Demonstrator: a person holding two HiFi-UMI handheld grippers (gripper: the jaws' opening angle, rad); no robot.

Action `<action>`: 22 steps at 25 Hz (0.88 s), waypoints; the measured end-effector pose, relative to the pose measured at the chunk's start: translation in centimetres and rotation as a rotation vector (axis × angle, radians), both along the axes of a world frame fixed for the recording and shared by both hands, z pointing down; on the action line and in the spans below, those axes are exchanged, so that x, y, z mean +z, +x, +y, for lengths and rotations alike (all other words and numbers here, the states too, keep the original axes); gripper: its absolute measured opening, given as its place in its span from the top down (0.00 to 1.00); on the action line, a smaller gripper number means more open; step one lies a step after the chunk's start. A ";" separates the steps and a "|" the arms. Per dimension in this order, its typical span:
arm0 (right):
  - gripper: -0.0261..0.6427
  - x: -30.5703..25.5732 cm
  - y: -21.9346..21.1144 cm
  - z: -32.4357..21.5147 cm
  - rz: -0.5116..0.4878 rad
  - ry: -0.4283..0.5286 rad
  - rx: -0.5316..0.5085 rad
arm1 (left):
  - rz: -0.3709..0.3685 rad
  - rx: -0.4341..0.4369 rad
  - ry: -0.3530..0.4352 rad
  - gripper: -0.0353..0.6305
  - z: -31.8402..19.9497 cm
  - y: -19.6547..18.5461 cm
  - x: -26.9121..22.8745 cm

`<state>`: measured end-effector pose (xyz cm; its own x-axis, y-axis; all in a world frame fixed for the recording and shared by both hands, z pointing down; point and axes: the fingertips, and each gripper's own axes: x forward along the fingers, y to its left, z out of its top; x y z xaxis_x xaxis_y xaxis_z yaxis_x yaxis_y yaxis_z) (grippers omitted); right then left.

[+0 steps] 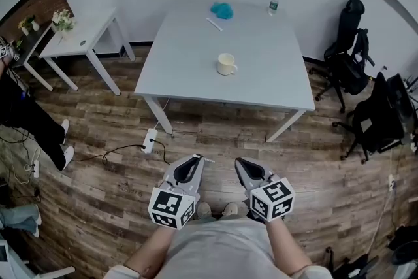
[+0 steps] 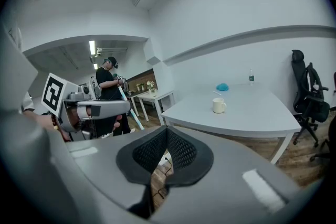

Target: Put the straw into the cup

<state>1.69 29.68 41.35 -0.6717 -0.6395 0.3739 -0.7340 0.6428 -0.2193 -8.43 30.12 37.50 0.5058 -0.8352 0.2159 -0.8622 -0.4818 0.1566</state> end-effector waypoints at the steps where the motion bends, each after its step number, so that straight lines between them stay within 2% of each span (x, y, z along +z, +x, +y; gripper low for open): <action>1: 0.95 0.0 -0.3 0.0 0.000 0.001 0.002 | -0.001 0.005 0.001 0.88 0.0 -0.2 0.0; 13: 0.95 0.8 -2.7 -0.9 0.017 0.007 0.009 | -0.016 0.059 0.016 0.88 -1.2 -2.0 0.5; 22: 0.95 1.4 -3.0 -4.8 0.008 0.010 -0.005 | -0.009 0.070 0.018 0.88 -5.1 -1.9 0.7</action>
